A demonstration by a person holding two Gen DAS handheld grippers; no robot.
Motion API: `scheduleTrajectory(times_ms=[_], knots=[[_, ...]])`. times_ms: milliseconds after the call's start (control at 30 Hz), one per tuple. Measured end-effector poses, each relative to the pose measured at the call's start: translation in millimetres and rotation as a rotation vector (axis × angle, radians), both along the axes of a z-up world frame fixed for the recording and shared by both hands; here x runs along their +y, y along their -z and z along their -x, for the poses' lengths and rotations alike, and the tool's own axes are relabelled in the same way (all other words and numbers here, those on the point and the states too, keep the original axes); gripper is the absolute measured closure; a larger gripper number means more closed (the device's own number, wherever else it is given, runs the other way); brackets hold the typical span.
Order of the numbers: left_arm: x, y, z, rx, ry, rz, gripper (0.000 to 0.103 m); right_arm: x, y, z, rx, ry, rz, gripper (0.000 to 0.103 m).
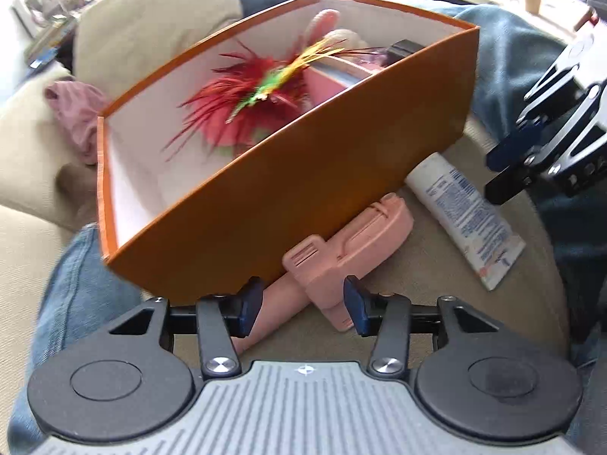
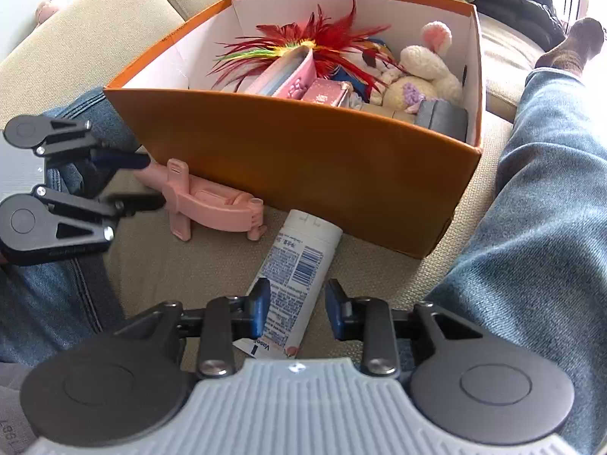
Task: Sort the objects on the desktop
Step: 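Grasp the pink plastic holder with the left gripper while the right approaches the white tube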
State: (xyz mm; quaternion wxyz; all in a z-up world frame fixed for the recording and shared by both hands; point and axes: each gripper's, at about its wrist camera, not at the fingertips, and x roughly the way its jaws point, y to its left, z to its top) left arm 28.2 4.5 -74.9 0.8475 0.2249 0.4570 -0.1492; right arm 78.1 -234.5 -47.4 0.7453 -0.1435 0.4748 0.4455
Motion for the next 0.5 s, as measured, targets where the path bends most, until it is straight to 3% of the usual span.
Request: scheduleTrajectory(times_ms=[100, 300, 367, 400, 500], knots=[[5.7, -5.1, -8.5, 0.037, 0.016, 0.082, 0.048, 0.0, 2.8, -1.5, 0.009, 0.006, 0.0, 0.069], [16.2, -2.8, -25.6, 0.095, -0.066, 0.208, 0.049, 2.9, 6.8, -6.1, 0.02, 0.008, 0.007, 0.069], [21.3, -4.6, -28.2, 0.105, -0.102, 0.24, 0.06, 4.2, 6.9, -6.5, 0.014, 0.006, 0.01, 0.069], [24.2, -6.0, -29.0, 0.111, -0.127, 0.25, 0.073, 4.1, 6.7, -6.3, 0.014, 0.006, 0.01, 0.069], [32.5, -11.7, -33.3, 0.161, -0.182, 0.311, 0.081, 4.1, 6.9, -7.1, 0.017, 0.009, 0.01, 0.069]])
